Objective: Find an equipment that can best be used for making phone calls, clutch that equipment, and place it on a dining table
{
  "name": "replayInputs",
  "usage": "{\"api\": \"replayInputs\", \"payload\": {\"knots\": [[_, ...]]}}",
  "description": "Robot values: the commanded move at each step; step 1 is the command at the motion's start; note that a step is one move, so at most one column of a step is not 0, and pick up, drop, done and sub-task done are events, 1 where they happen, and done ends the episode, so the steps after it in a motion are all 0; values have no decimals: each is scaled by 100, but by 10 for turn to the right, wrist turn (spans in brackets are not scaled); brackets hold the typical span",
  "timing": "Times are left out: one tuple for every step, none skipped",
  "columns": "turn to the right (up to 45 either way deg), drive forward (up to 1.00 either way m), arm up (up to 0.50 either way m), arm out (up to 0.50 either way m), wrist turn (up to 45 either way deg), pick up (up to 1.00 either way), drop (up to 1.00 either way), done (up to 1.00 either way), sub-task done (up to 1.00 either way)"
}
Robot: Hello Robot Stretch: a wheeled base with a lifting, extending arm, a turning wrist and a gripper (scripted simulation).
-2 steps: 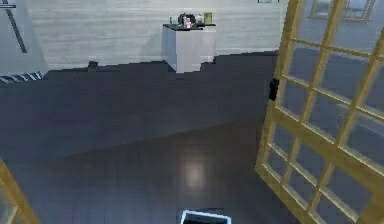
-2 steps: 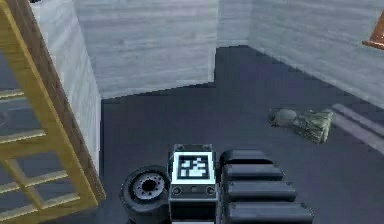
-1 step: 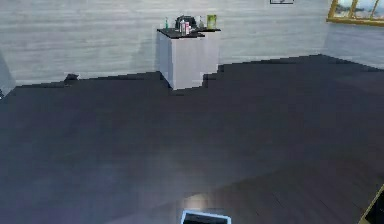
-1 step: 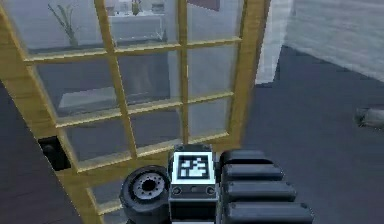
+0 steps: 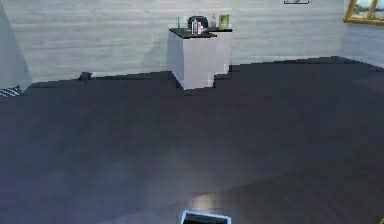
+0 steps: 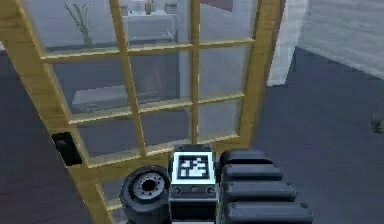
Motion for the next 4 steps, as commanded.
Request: {"api": "replayInputs", "payload": {"knots": [[0, 40, 0, 0, 0, 0, 0, 0, 0], [450, 0, 0, 0, 0, 0, 0, 0, 0], [0, 100, 0, 0, 0, 0, 0, 0, 0], [30, 0, 0, 0, 0, 0, 0, 0, 0]]}}
